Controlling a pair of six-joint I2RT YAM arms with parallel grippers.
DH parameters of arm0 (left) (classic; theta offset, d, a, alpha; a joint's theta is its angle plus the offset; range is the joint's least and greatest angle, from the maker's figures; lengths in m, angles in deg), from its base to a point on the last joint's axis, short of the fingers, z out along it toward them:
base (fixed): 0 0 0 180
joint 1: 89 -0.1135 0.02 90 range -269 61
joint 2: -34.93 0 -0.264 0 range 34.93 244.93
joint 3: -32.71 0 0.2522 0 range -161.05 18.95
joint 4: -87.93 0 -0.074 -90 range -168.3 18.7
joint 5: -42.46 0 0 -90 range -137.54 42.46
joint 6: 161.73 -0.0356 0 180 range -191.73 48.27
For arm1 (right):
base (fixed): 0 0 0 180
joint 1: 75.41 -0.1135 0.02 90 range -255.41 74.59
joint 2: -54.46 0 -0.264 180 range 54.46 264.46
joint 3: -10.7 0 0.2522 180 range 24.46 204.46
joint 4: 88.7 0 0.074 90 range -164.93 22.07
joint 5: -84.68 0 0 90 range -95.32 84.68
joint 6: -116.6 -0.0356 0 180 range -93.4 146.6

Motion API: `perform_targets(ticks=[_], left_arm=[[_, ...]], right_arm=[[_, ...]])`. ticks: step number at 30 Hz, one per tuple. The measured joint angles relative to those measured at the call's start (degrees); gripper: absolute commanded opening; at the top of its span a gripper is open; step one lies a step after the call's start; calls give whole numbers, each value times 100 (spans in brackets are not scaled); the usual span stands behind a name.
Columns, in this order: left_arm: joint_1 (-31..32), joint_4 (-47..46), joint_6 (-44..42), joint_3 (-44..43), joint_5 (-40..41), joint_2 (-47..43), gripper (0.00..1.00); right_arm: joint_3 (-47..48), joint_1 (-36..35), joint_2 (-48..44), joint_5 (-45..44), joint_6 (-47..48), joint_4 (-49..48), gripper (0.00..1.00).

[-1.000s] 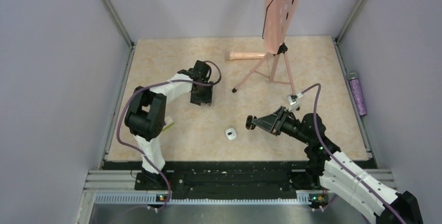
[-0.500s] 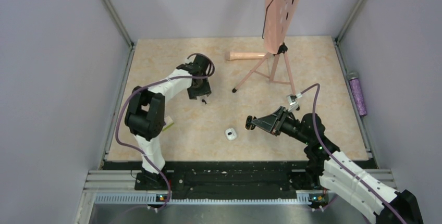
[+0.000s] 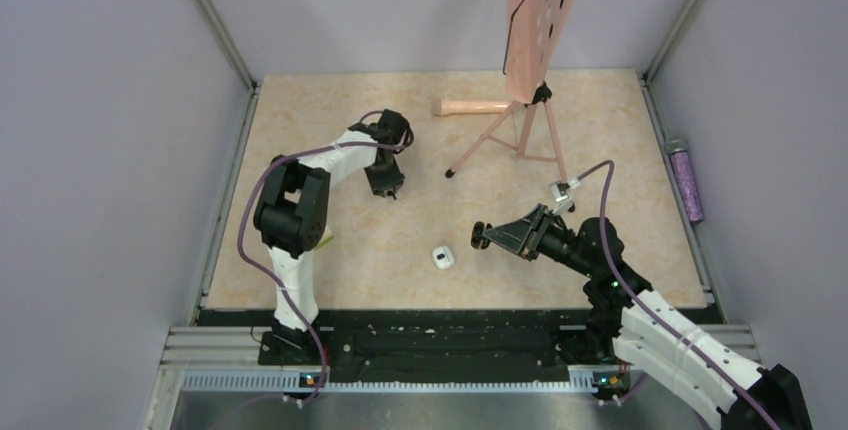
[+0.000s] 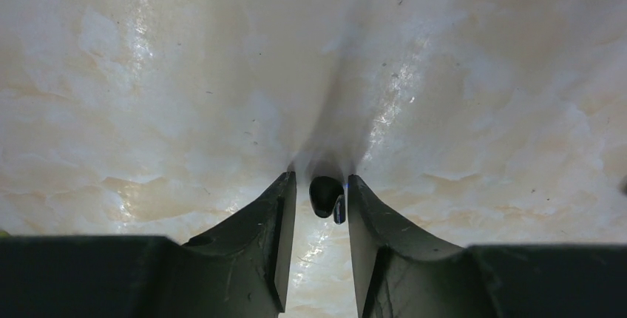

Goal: Insert the wireless bluetooth earbuds into the charging case
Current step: Pick up the left earbud from the center of the board.

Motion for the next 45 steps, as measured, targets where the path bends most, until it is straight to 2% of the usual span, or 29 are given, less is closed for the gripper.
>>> perform_targets(ticks=[8, 13, 18, 24, 29, 36, 45], left_arm=[[0, -28, -214, 15, -181, -4, 28], [0, -367, -820, 352, -544, -232, 26], [0, -669, -1600, 739, -1228, -584, 20], [0, -944, -2267, 951, -2295, -874, 22], [0, -1084, -2507, 1119, -2758, -1132, 23], [15, -1211, -2577, 1198, -2802, -1272, 24], [297, -1241, -2509, 1231, -1941, -1266, 26]], right_arm=[[0, 0, -4, -2, 0, -2, 0], [0, 0, -4, -4, 0, -7, 0], [-2, 0, -4, -2, 0, -31, 0], [-33, 0, -118, -7, -7, 0, 0], [-33, 0, -229, -9, -7, 17, 0], [-33, 0, -260, -31, -7, 20, 0], [-33, 0, -420, -68, -7, 162, 0]])
